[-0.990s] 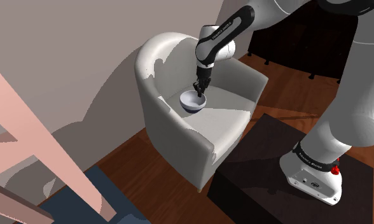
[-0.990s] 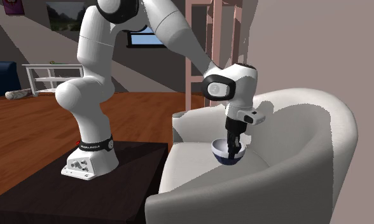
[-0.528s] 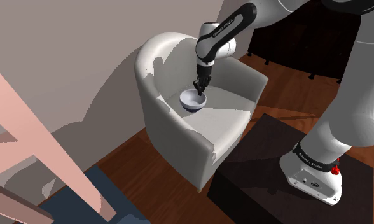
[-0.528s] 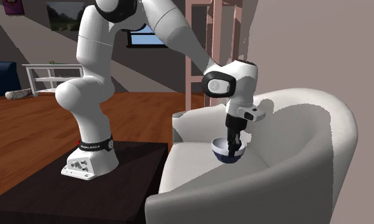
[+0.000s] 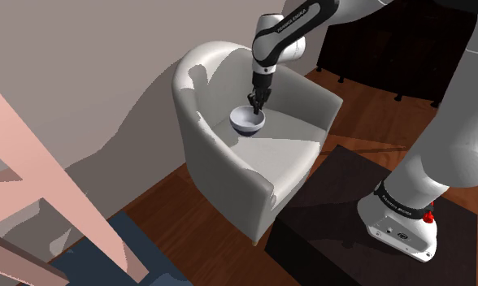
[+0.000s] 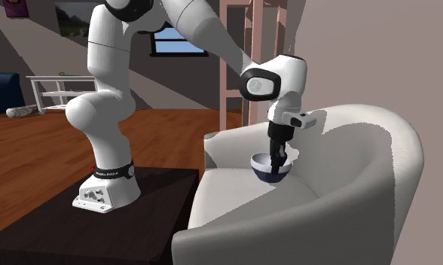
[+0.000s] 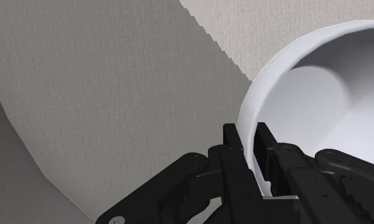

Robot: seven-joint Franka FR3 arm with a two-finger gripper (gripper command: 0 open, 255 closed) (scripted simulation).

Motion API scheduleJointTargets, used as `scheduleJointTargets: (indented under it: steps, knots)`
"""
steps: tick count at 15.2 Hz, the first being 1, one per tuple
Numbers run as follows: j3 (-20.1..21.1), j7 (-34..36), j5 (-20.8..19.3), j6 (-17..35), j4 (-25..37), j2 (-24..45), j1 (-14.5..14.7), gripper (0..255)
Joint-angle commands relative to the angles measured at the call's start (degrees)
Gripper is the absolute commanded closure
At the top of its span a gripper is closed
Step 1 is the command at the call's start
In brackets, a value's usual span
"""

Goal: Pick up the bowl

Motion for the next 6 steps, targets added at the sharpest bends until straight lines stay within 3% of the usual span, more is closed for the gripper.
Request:
scheduleJointTargets:
  steps: [1, 6]
  knots:
    - [-0.09, 0.16, -0.21, -1.44, 0.58, -0.86, -0.03, 255]
    - [-0.18, 0.50, -0.53, -3.59, 1.32, -2.30, 0.00, 255]
